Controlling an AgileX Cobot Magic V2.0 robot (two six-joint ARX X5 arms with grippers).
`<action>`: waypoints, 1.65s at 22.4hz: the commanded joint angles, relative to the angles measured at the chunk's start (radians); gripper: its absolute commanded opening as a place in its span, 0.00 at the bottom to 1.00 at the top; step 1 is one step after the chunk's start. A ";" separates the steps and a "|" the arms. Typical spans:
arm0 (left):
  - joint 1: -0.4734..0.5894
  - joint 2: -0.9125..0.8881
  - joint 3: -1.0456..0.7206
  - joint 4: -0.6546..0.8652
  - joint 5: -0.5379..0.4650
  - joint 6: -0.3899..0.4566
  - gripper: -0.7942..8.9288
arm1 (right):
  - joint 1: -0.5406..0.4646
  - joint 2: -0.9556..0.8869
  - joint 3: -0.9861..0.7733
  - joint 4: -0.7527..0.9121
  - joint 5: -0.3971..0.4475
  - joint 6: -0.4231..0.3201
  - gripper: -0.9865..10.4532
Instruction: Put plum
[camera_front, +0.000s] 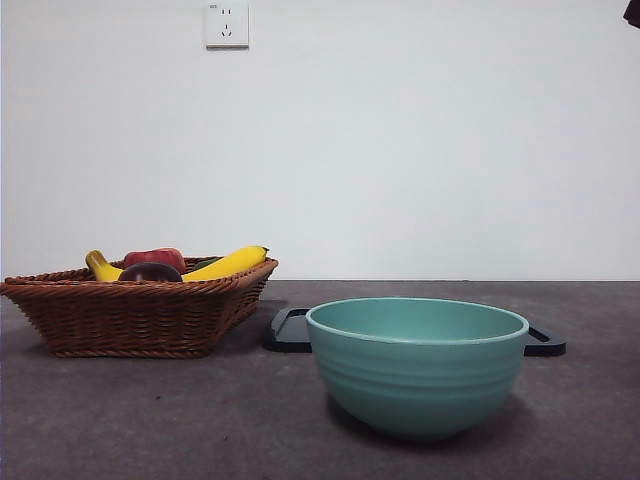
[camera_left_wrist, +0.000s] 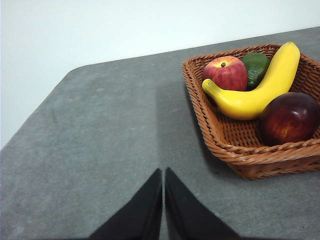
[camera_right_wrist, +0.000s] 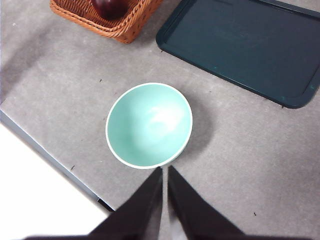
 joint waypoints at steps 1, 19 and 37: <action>0.003 -0.002 -0.021 -0.008 0.001 0.011 0.09 | 0.005 0.003 0.019 0.008 0.000 -0.007 0.09; 0.003 -0.002 -0.021 -0.009 0.001 0.011 0.09 | -0.498 -0.313 -0.182 0.361 0.191 -0.187 0.09; 0.003 -0.002 -0.021 -0.009 0.001 0.011 0.09 | -0.641 -0.685 -0.864 0.816 0.190 -0.244 0.09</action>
